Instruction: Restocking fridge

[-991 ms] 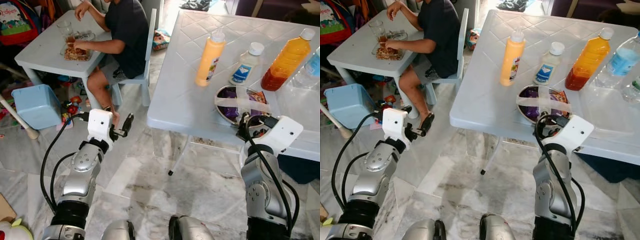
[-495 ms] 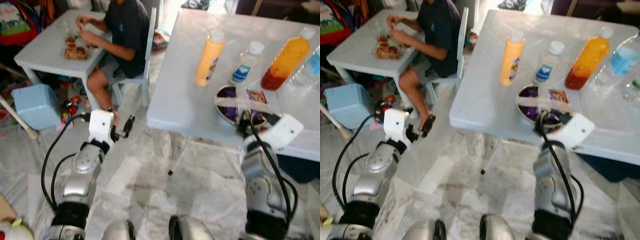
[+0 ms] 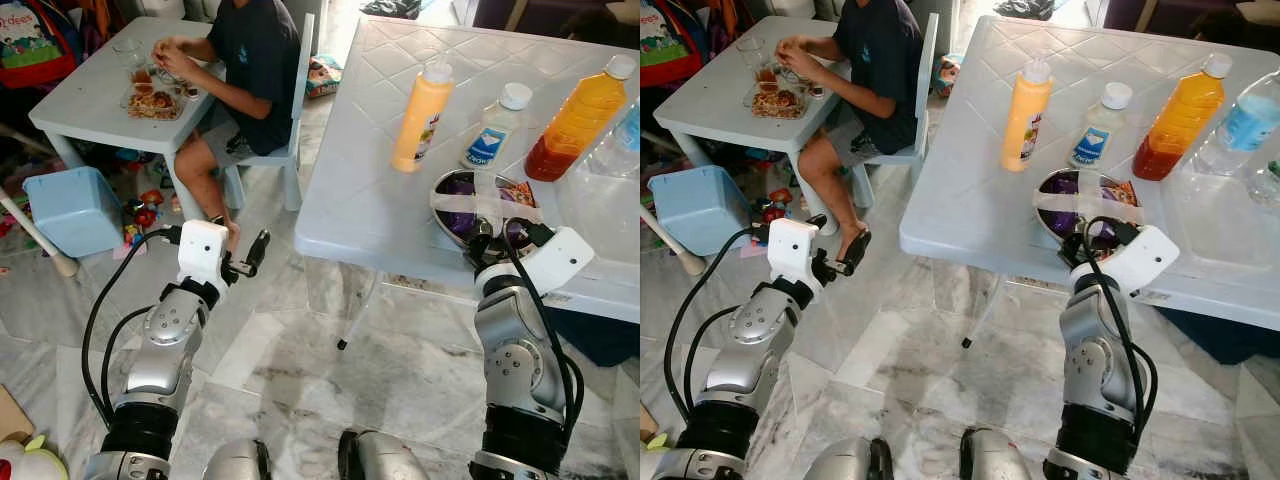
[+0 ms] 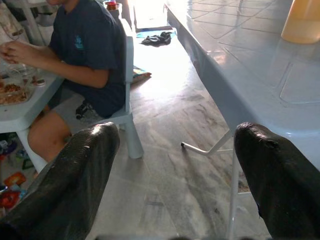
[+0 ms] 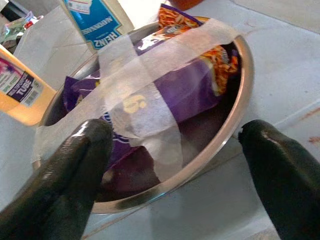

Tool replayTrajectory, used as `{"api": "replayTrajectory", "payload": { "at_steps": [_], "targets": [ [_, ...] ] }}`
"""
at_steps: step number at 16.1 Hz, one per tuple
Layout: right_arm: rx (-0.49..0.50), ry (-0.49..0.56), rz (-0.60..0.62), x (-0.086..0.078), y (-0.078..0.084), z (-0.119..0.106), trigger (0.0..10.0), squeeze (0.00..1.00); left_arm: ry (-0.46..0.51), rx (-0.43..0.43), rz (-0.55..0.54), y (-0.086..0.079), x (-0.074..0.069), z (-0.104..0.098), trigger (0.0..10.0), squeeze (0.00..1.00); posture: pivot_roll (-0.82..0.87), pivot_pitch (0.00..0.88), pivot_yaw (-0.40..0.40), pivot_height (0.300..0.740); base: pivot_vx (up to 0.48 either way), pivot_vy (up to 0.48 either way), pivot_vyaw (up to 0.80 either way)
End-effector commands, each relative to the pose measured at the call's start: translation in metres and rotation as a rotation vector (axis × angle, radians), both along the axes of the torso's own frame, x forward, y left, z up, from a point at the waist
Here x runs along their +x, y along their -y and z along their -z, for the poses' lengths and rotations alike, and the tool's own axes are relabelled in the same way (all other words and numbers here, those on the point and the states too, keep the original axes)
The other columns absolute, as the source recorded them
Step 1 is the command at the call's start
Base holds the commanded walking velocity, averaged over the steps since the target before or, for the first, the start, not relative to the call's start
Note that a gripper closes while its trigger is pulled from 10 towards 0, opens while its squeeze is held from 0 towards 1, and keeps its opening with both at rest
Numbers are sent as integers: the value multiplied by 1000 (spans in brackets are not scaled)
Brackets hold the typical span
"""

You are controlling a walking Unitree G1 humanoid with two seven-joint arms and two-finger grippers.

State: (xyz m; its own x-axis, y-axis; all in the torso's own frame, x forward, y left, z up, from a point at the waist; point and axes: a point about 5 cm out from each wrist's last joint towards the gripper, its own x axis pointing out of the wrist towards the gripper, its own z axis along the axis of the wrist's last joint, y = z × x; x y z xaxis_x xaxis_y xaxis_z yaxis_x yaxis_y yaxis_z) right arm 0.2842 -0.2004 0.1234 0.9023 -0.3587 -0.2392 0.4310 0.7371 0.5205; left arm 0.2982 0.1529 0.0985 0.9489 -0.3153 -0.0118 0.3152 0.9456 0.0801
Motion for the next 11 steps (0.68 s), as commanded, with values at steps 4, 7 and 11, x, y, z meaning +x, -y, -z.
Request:
{"api": "replayTrajectory", "payload": {
  "at_steps": [4,7,11],
  "targets": [
    [102,-10,52,3,6,4,0,0,10,15,6,1,2,-3,10000,0,-92,114,1,740,0,0,0],
    [129,-16,44,11,12,4,1098,0,11,18,4,-1,2,-4,10000,0,-85,108,2,740,0,0,0],
    [158,-19,50,22,18,1,3176,0,18,15,4,0,2,-6,10000,0,-80,102,4,740,0,0,0]
  ]
}}
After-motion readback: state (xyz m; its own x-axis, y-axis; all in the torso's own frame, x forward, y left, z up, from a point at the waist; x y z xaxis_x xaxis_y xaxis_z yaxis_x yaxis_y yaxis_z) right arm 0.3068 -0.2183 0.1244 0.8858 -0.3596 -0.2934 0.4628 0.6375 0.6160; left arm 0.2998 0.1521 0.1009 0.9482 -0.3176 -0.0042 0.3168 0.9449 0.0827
